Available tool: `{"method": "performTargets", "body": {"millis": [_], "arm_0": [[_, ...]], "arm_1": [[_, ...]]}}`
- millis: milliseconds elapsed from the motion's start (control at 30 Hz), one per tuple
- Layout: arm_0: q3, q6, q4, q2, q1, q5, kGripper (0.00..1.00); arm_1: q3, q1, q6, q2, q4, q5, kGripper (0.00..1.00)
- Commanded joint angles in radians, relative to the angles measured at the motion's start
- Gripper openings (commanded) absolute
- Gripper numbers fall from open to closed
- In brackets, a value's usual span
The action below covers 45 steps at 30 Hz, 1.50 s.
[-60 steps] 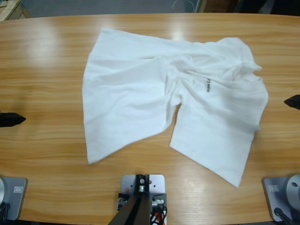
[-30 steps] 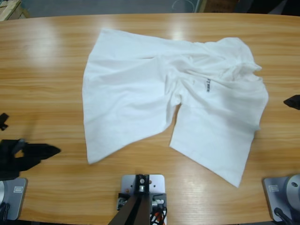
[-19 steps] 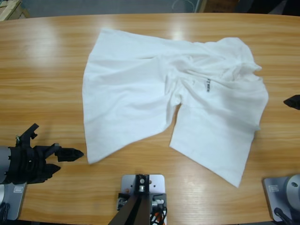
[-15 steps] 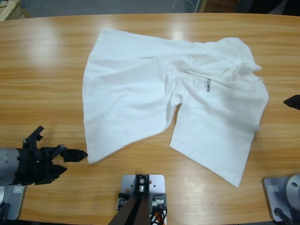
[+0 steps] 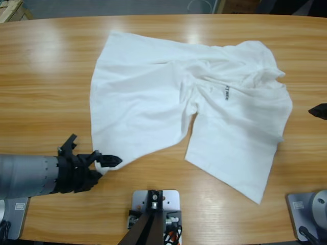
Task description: Fold clothes
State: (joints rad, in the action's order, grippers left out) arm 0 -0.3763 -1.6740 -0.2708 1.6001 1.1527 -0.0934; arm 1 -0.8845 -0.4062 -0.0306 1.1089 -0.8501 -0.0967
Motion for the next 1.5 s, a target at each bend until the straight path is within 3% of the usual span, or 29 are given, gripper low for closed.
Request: {"method": "performTargets", "body": {"millis": [33,100,167,367,700,733,767,867,967,1067,1267,1500], "arm_0": [[0.071,-0.049,-0.089,0.109,0.013,0.012,0.612],[0.088,-0.055,-0.088,0.109,0.013,0.011,0.322],[0.105,-0.056,-0.088,0.107,0.013,0.016,0.127],[0.139,-0.073,-0.087,0.035,0.013,0.084,0.126],[0.149,-0.106,-0.088,0.077,0.013,0.116,0.131],[0.149,-0.101,-0.088,0.074,0.013,0.120,0.116],[0.148,-0.097,-0.088,0.067,0.013,0.123,0.024],[0.156,-0.075,-0.087,0.032,0.013,0.126,0.000],[0.160,-0.076,-0.084,0.025,0.013,0.124,0.000],[0.155,-0.075,-0.087,0.022,0.013,0.124,0.000],[0.146,-0.056,-0.087,0.023,0.013,0.124,0.000],[0.146,-0.057,-0.085,0.027,0.013,0.120,0.000]], "arm_1": [[-0.005,-0.011,-0.012,0.051,-0.007,0.006,0.987],[-0.007,-0.011,-0.012,0.053,-0.009,0.006,0.987],[-0.006,-0.011,-0.012,0.052,-0.009,0.006,0.987],[-0.006,-0.011,-0.012,0.051,-0.009,0.006,0.987],[-0.005,-0.011,-0.012,0.049,-0.009,0.008,0.987],[-0.005,-0.011,-0.012,0.046,-0.009,0.007,0.987],[-0.005,-0.011,-0.012,0.038,-0.010,0.006,0.987],[-0.017,-0.011,-0.042,-0.038,-0.058,-0.001,0.991],[-0.160,-0.024,-0.469,-0.040,-0.314,0.025,1.000],[-0.098,-0.188,-0.825,-0.089,-0.353,0.047,0.996],[0.159,-0.212,-1.028,-0.245,-0.222,0.212,0.984],[0.203,-0.213,-1.132,-0.331,-0.145,0.250,0.946]]}}
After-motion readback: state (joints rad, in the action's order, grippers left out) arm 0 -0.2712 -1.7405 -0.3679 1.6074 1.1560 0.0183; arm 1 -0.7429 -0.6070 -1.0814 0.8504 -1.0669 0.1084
